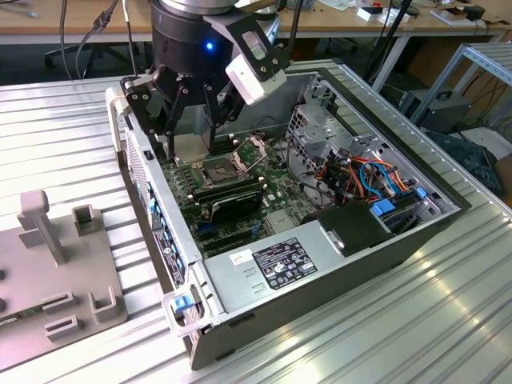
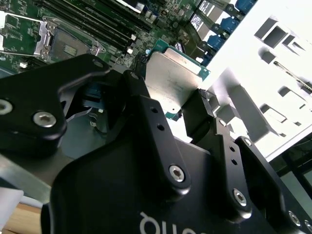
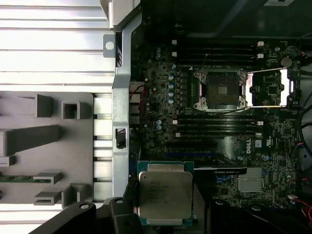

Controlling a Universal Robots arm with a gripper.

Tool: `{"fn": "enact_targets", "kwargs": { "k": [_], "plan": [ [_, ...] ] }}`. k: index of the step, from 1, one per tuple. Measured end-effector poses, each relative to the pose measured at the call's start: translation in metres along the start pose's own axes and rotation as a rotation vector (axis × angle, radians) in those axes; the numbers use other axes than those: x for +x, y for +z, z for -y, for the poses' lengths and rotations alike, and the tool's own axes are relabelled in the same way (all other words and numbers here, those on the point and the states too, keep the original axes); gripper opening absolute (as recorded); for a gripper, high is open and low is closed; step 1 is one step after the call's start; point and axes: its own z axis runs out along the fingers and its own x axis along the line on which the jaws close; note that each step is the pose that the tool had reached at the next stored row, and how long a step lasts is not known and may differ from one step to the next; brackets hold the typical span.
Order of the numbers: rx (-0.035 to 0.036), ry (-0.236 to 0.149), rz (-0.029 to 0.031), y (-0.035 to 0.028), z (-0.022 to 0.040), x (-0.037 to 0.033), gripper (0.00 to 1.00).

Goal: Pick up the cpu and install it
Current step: 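Pick up the cpu and move it towards the insertion slot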

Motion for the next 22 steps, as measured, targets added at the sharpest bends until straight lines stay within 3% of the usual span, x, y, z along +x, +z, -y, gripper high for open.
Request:
{"fn": "enact_targets", "kwargs": {
  "k": [7, 13, 22],
  "plan": [
    [0.0000, 0.000, -0.0001, 0.0004, 0.0000, -0.0138, 0.55],
    [0.0000, 0.000, 0.0000, 0.0012, -0.0001, -0.0380, 0.55],
    [0.0000, 0.000, 0.0000, 0.0016, -0.0001, -0.0519, 0.55]
  ]
}}
